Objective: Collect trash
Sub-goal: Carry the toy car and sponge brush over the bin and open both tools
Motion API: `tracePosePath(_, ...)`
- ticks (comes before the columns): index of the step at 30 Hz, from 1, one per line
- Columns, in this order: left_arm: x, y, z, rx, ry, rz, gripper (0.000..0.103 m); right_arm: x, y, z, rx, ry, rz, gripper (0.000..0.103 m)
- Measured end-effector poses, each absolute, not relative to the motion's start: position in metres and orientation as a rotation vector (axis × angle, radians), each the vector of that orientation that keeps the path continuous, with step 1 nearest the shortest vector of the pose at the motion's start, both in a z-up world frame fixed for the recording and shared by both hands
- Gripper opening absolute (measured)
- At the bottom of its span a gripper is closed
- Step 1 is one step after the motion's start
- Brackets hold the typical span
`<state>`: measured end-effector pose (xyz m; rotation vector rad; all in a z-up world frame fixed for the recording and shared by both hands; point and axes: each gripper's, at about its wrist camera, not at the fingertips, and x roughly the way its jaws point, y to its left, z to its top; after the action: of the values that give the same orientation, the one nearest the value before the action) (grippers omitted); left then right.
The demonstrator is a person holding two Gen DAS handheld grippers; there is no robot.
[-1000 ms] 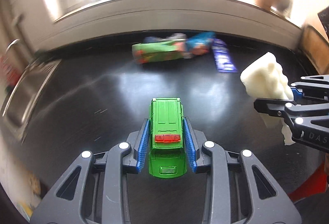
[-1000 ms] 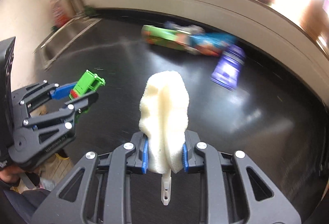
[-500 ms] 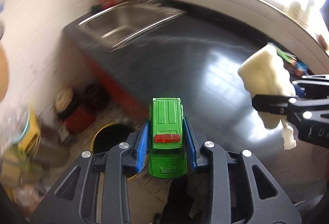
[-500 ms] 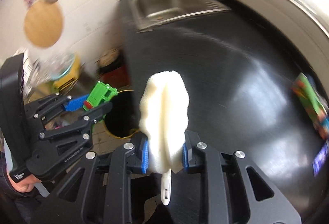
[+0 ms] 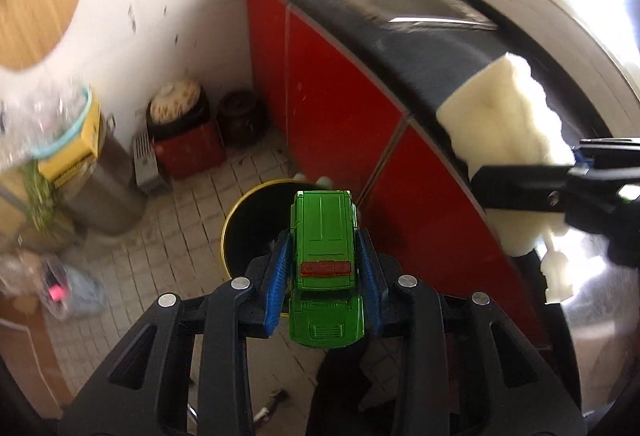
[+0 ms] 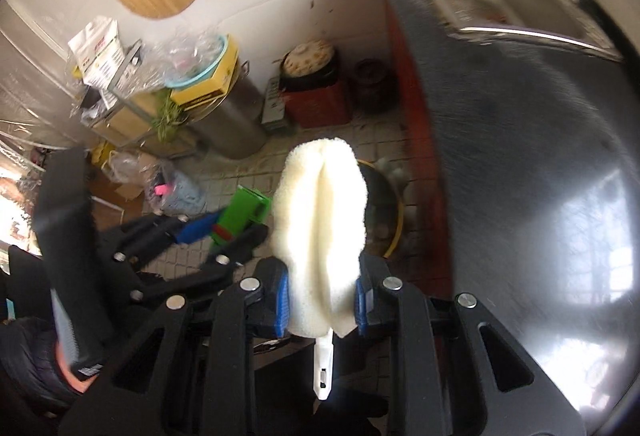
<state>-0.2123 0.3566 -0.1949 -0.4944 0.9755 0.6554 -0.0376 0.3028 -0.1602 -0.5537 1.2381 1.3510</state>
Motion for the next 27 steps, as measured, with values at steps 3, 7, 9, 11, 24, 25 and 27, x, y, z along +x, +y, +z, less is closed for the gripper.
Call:
tracePosePath(3,-0.219,0.374,-0.215,-0.535,0.982,0.678,0.032,-0.040,0.332,-0.177,-0.579,1.278,1.358,0.025)
tracePosePath(7,-0.222,0.391,-0.230,-0.568,0.984,0.697,0.032,-0.039,0.357,-0.194,-0.615,1.294,1.351,0.025)
tracePosePath(9,-0.223,0.397,-0.235,-0.580,0.987,0.710,0.032,-0.039,0.366,-0.200,-0.628,1.304,1.346,0.025)
tracePosePath(11,-0.224,0.403,-0.240,-0.587,0.988,0.712,0.032,-0.038,0.372,-0.206,-0.644,1.311,1.343,0.025)
tracePosePath(24,-0.224,0.424,-0.250,-0.600,0.982,0.721,0.073,-0.032,0.393,-0.208,-0.643,1.317,1.360,0.059)
tracePosePath(25,-0.224,0.423,-0.250,-0.597,0.984,0.720,0.074,-0.031,0.391,-0.206,-0.640,1.314,1.358,0.059)
tracePosePath(27,-0.224,0.422,-0.248,-0.590,0.985,0.716,0.074,-0.029,0.388,-0.204,-0.637,1.314,1.353,0.059)
